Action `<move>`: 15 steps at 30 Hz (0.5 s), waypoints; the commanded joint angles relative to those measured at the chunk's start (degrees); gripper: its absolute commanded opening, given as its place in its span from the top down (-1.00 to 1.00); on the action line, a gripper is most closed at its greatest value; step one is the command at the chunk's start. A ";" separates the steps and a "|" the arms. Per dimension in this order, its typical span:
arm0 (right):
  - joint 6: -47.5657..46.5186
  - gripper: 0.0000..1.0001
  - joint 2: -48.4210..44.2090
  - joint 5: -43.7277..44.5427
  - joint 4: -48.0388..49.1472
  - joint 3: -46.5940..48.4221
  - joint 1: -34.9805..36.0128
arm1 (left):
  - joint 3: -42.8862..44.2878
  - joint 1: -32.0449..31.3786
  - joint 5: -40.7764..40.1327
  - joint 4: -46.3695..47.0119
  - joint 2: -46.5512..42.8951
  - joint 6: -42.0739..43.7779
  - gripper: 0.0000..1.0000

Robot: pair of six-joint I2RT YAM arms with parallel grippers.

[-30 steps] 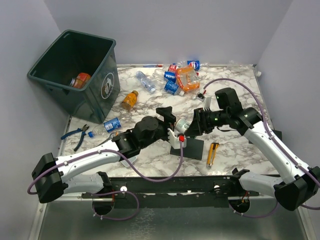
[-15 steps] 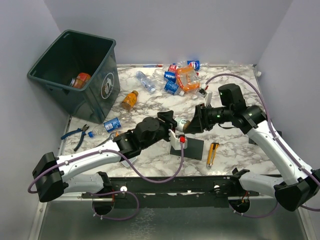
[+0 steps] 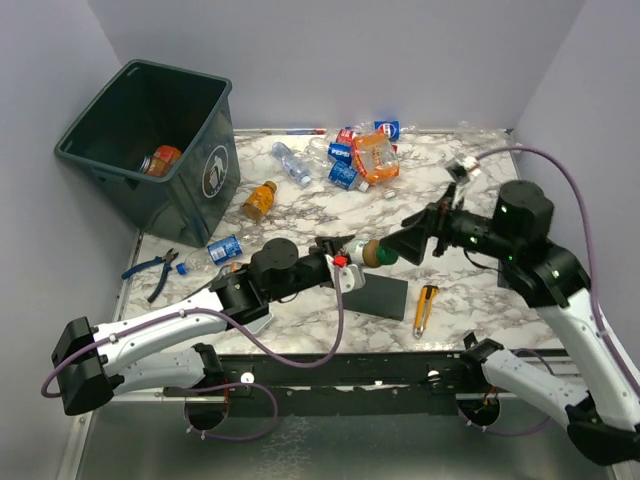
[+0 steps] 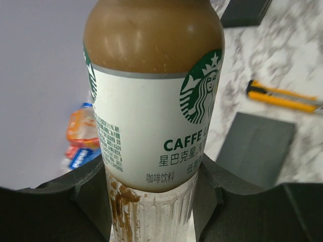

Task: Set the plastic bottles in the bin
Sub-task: Pick up the plastic bottle at the center of the board.

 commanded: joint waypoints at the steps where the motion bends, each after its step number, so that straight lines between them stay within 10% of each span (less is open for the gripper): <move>1: 6.18 -1.00 -10.91 16.53 14.74 -7.13 0.21 | -3.11 -0.07 8.61 8.92 -2.20 -23.08 0.75; 15: 13.39 -1.00 -22.60 5.42 43.29 -29.41 0.16 | -4.76 5.01 22.37 33.14 2.72 -66.76 0.73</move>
